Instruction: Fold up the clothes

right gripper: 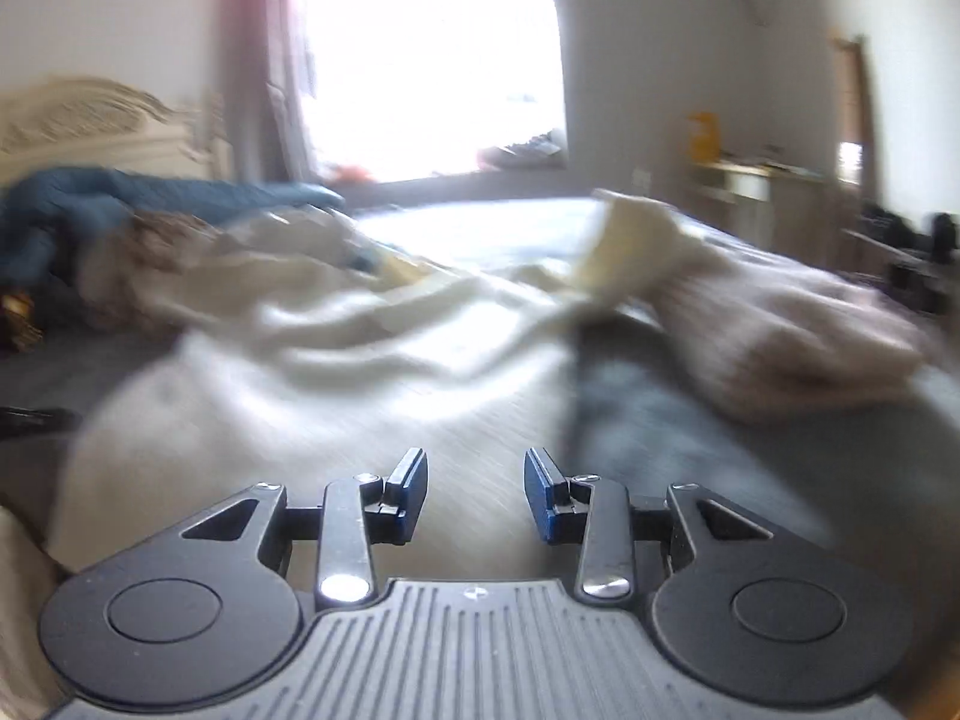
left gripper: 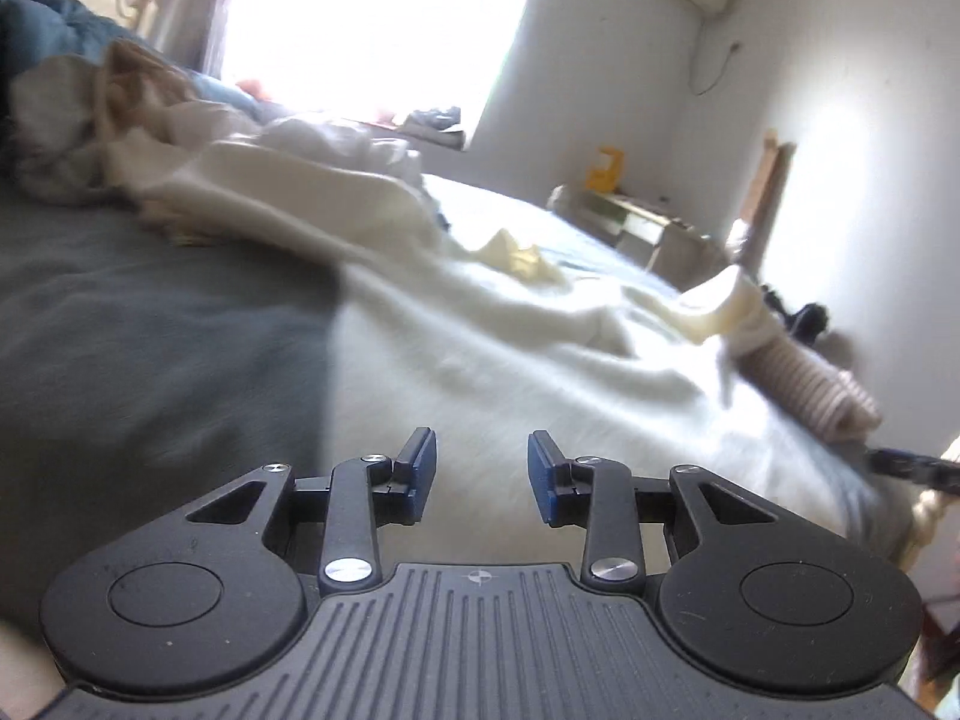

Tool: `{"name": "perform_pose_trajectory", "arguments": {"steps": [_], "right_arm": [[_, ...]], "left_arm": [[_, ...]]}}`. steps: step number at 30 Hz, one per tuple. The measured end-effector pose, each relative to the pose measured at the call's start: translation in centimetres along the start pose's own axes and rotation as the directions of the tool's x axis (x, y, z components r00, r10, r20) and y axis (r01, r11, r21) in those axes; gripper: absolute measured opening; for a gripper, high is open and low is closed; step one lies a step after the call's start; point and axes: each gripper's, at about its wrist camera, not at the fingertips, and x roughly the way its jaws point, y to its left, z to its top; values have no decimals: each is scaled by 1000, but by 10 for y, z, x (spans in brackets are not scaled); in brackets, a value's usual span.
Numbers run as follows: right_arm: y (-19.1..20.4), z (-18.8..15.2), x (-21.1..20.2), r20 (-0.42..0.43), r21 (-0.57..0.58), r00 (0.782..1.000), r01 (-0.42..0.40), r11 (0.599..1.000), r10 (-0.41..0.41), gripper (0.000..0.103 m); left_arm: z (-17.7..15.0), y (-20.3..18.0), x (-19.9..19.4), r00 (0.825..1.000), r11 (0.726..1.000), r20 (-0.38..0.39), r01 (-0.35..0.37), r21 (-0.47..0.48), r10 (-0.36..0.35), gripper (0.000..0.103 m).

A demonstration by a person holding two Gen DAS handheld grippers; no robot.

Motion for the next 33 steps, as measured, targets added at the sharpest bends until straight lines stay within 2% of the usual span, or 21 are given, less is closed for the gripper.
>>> {"name": "perform_pose_trajectory", "arguments": {"steps": [2, 4, 7, 8, 10, 13, 16, 19, 25, 29, 30, 31, 33], "right_arm": [[-1, -3, 23, -32, 12, 1000, 2, 1000, -2, 39], [-9, -9, 45, -87, 36, 996, 22, 999, -18, 38], [-25, -19, 58, -155, 96, 986, 72, 993, -57, 37], [-29, -15, 55, -153, 118, 987, 67, 991, -48, 38], [-25, -2, 49, -138, 94, 988, 86, 992, -72, 38], [-20, 16, 53, -85, 61, 995, 57, 997, -51, 38], [-16, 33, 69, -62, 65, 998, 18, 998, -13, 38], [-14, 43, 92, -65, 70, 998, 13, 997, -8, 38], [-42, 73, 105, -43, 122, 997, 66, 990, -61, 39], [-63, 110, 105, 21, 63, 989, 144, 988, -146, 42], [-68, 120, 105, 41, 47, 985, 165, 985, -167, 46], [-73, 131, 106, 64, 35, 980, 186, 982, -188, 57], [-88, 151, 112, 86, 44, 973, 211, 976, -214, 66]], "left_arm": [[-3, 3, 16, 999, 999, -38, -27, -27, 26, 34], [-9, 12, 27, 992, 995, -95, -86, -47, 81, 33], [-6, 25, 20, 993, 993, -98, -71, -91, 62, 32], [-1, 25, 17, 994, 994, -91, -69, -90, 61, 33], [11, 25, 15, 996, 995, -61, -65, -71, 61, 36], [30, 21, 26, 999, 998, -20, -46, -47, 45, 38], [47, 14, 46, 1000, 1000, 8, -24, -19, 25, 39], [62, 4, 72, 1000, 1000, 10, -15, 15, 15, 39], [82, -15, 122, 1000, 998, -17, -1, 57, 2, 41], [89, -25, 156, 999, 997, -33, 9, 74, -7, 43], [90, -28, 164, 999, 997, -37, 12, 78, -9, 43], [92, -31, 172, 999, 997, -41, 14, 82, -11, 43], [95, -36, 189, 999, 996, -49, 19, 90, -15, 43]]}}
